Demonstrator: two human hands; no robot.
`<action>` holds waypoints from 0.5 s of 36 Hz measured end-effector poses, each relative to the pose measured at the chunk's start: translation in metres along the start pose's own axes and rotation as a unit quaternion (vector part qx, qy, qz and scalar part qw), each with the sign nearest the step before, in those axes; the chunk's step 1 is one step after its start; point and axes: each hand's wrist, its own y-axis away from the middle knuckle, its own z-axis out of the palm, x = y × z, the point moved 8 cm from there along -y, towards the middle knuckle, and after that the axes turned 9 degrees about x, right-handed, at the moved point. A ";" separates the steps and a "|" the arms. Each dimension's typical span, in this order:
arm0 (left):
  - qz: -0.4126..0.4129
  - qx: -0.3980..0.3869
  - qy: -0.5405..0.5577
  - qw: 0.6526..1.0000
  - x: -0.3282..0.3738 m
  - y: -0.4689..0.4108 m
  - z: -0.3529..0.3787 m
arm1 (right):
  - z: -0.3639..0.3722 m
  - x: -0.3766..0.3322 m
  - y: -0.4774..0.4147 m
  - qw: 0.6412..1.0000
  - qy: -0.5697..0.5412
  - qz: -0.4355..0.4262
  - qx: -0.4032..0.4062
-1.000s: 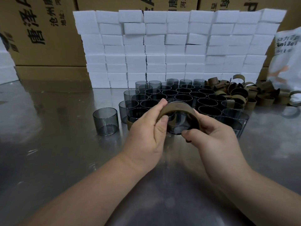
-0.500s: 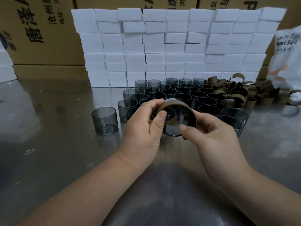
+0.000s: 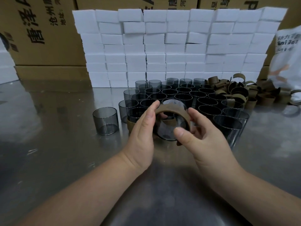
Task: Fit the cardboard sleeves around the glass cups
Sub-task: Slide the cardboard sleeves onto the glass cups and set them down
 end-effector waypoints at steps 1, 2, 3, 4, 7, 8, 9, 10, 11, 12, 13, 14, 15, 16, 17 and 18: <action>0.000 0.009 0.011 1.000 0.001 0.000 -0.001 | -0.001 -0.001 0.000 1.000 -0.005 -0.002 0.003; 0.007 0.018 0.017 1.000 0.002 -0.001 -0.002 | -0.001 -0.001 0.000 1.000 -0.012 -0.002 0.003; 0.014 0.025 0.022 0.999 0.003 0.000 -0.002 | -0.001 0.001 -0.001 1.000 -0.028 0.005 -0.001; 0.019 0.027 0.031 0.999 0.004 0.001 -0.002 | 0.000 0.003 -0.001 0.999 -0.050 0.015 -0.007; 0.026 0.016 0.045 0.999 0.004 0.002 0.001 | 0.001 0.010 -0.001 0.995 -0.093 0.042 -0.016; 0.029 0.011 0.048 0.998 0.005 0.002 0.002 | 0.003 0.010 -0.001 0.994 -0.094 0.043 -0.022; 0.030 0.005 0.054 0.998 0.005 0.002 0.002 | 0.005 0.010 -0.001 0.994 -0.097 0.043 -0.030; 0.031 0.000 0.061 0.998 0.005 0.001 0.003 | 0.006 0.010 0.000 0.993 -0.101 0.043 -0.039; 0.033 -0.005 0.067 0.997 0.005 0.000 0.003 | 0.007 0.010 0.001 0.992 -0.106 0.044 -0.047; 0.036 -0.010 0.072 0.997 0.005 0.000 0.002 | 0.008 0.010 0.001 0.992 -0.109 0.044 -0.053; 0.037 -0.016 0.077 0.996 0.005 -0.001 0.003 | 0.008 0.011 0.002 0.991 -0.113 0.044 -0.054; 0.035 -0.021 0.082 0.996 0.004 -0.001 0.003 | 0.008 0.011 0.002 0.991 -0.119 0.045 -0.051; 0.031 -0.025 0.086 0.996 0.003 -0.001 0.003 | 0.007 0.011 0.002 0.990 -0.127 0.045 -0.048; 0.027 -0.029 0.088 0.995 0.002 -0.001 0.004 | 0.007 0.010 0.002 0.989 -0.133 0.043 -0.046; 0.025 -0.032 0.089 0.995 0.001 -0.001 0.004 | 0.007 0.010 0.003 0.989 -0.134 0.041 -0.047; 0.025 -0.034 0.091 0.995 0.001 0.000 0.005 | 0.007 0.009 0.003 0.989 -0.133 0.038 -0.048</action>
